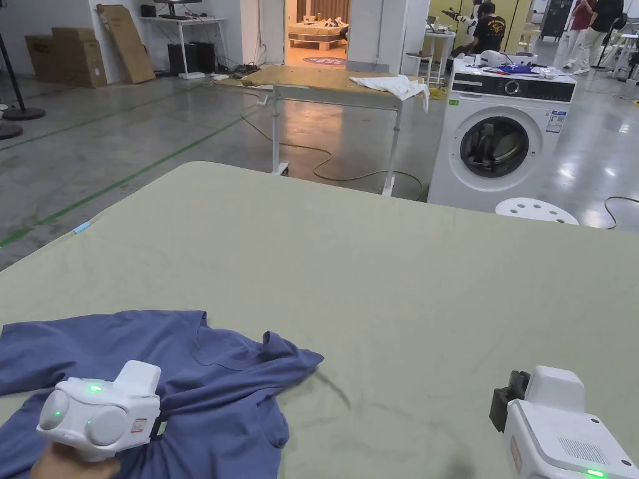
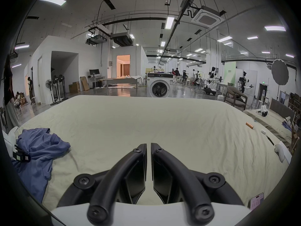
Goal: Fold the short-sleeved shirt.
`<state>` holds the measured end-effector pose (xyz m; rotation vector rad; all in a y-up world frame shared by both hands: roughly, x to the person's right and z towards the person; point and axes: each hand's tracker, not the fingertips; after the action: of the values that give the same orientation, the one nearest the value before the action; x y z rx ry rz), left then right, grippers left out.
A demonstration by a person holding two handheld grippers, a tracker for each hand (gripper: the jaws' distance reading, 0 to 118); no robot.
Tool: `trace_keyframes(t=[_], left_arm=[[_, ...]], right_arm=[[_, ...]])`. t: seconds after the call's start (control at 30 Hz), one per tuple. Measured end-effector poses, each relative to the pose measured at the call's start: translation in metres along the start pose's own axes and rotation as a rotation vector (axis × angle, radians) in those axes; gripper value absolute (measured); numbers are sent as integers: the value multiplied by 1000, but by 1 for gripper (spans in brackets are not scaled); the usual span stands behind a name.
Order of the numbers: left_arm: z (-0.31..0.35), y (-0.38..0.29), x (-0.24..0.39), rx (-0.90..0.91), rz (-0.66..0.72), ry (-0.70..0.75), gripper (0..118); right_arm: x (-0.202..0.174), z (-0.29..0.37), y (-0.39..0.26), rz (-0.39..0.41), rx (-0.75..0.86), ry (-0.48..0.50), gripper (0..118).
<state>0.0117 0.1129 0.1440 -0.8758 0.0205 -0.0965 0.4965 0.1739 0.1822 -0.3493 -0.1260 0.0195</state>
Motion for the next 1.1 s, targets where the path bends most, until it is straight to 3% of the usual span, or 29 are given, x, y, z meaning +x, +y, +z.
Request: trace_keyframes(t=[0.13,0.43,0.7,1.1], left_arm=[[35,9,-9,152,123,-20,0],[118,64,-5,424,132,-82,0],[200,140,61,600,-6,-207,0],[219,223,240,651,-243,-493,0]], right_arm=[[3,0,2,-6,5,-2,4],[7,8,13,-15,42,3,4],[21,21,29,-35,88,-8,4],[74,54,43,-76,151,-92,4]])
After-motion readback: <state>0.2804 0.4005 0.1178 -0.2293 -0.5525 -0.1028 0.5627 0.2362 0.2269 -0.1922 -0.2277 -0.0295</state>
